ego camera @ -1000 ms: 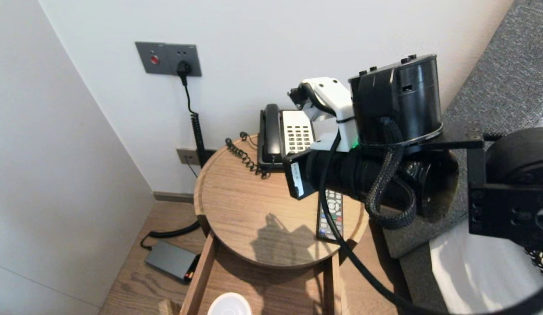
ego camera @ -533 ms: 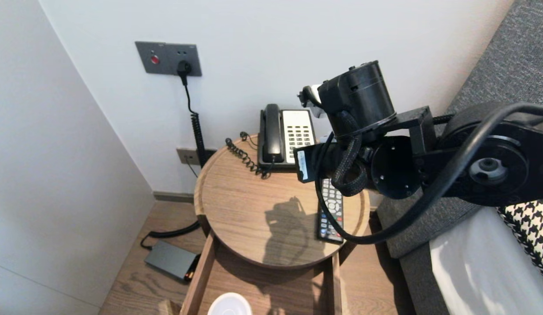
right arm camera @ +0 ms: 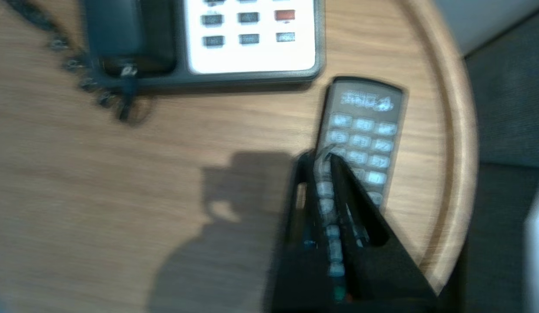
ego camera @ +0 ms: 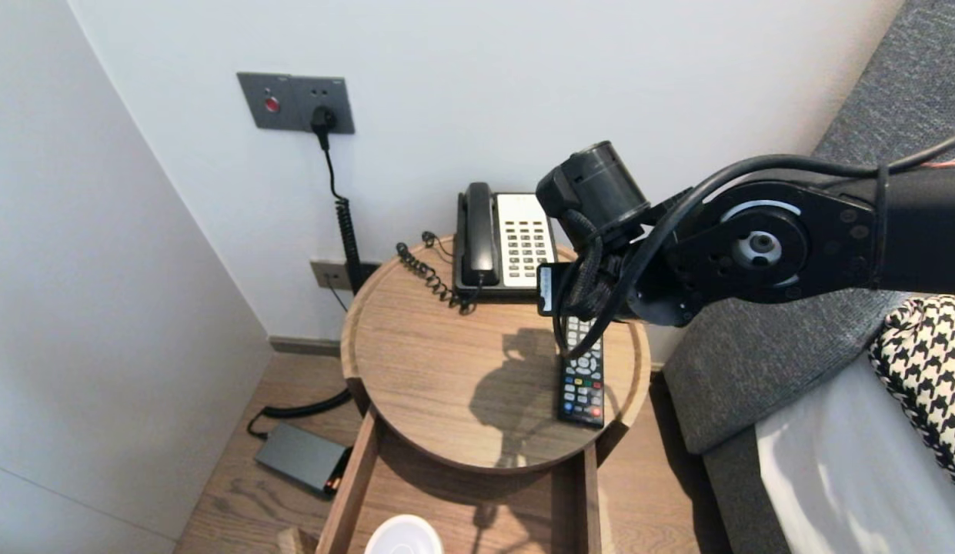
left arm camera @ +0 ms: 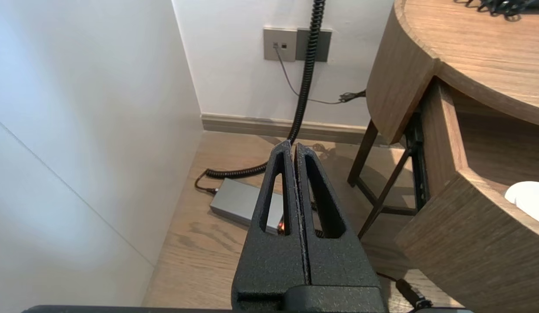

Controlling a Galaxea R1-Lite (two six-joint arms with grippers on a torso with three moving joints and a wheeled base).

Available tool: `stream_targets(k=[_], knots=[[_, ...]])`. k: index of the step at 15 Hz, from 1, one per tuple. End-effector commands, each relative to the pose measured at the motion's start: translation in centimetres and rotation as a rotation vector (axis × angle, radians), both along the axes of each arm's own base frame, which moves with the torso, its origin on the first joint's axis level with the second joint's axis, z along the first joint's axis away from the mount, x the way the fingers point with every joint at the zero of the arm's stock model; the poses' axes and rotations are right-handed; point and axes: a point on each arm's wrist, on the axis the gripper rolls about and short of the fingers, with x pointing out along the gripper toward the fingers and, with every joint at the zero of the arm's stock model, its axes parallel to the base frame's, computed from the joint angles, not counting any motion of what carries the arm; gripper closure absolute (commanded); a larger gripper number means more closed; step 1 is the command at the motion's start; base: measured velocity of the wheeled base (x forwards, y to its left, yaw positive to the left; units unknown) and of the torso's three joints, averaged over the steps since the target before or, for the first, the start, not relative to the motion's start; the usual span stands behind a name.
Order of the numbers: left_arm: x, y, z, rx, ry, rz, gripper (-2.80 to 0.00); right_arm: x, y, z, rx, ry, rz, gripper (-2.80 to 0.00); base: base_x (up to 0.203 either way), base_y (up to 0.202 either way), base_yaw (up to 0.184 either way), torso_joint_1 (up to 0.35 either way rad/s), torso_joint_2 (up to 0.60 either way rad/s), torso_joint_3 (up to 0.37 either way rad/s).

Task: Put the remote controls on the table in the drawer one by one

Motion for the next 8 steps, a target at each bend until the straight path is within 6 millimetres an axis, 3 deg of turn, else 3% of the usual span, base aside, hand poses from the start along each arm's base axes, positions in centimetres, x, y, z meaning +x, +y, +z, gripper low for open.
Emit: stream_targets(k=[1,8], knots=[[0.1,0.0,-0.3,0.000,0.007,0.001,0.00,1.5,-0.5,-1.5,-0.033,0.031,-0.040,-2.80,0.000,0.000,0.000,0.000,0.00,0.000],[0.1,0.0,-0.3,0.000,0.007,0.002,0.00,2.2,-0.9,-3.5,-0.075,0.084,-0.065,-2.80,0.000,0.000,0.000,0.000,0.00,0.000]])
